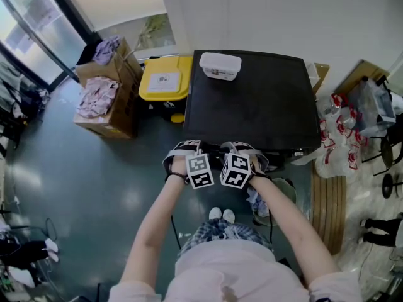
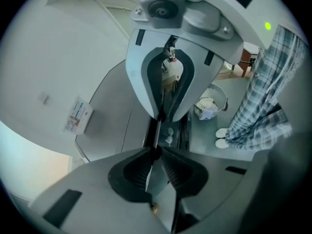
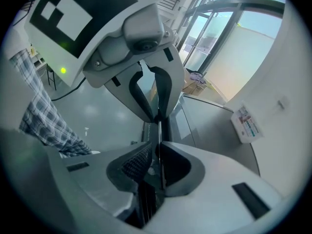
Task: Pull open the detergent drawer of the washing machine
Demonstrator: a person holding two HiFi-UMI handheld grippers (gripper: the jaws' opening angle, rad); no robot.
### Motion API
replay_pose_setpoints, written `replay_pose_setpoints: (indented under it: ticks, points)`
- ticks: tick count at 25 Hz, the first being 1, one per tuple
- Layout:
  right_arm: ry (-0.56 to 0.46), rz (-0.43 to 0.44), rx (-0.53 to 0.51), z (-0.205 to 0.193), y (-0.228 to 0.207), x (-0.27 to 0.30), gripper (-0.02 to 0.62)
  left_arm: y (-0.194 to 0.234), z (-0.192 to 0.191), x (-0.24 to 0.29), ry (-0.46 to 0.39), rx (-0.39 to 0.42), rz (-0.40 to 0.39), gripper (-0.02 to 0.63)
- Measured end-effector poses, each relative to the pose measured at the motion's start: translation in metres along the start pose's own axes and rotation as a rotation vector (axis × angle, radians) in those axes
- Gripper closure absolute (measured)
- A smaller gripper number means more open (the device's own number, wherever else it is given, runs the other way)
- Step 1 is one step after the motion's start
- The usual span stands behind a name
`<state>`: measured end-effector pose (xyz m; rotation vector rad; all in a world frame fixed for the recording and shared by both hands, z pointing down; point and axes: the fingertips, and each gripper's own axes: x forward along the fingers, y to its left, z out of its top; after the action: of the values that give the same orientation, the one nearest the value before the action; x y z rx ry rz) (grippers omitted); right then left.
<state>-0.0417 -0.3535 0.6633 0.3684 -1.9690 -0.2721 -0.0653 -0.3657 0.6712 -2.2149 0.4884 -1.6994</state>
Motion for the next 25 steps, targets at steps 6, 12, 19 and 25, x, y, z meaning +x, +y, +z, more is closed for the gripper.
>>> replay_pose_setpoints:
  ticks: [6,12,19,25]
  points:
    - [-0.001,0.007,0.012,0.003,-0.002,-0.001,0.527,0.0,-0.001,-0.002,0.004,0.034,0.004,0.531]
    - [-0.001,0.011,0.007,0.004,0.003,-0.002,0.534,-0.005,-0.002,-0.005,0.005,0.05,0.001,0.535]
    - [-0.007,0.022,0.008,0.004,0.013,-0.009,0.535,-0.015,-0.001,-0.012,-0.006,0.049,-0.014,0.537]
    - [-0.014,0.032,0.008,0.004,0.025,-0.014,0.535,-0.027,0.0,-0.017,-0.007,0.046,-0.022,0.538]
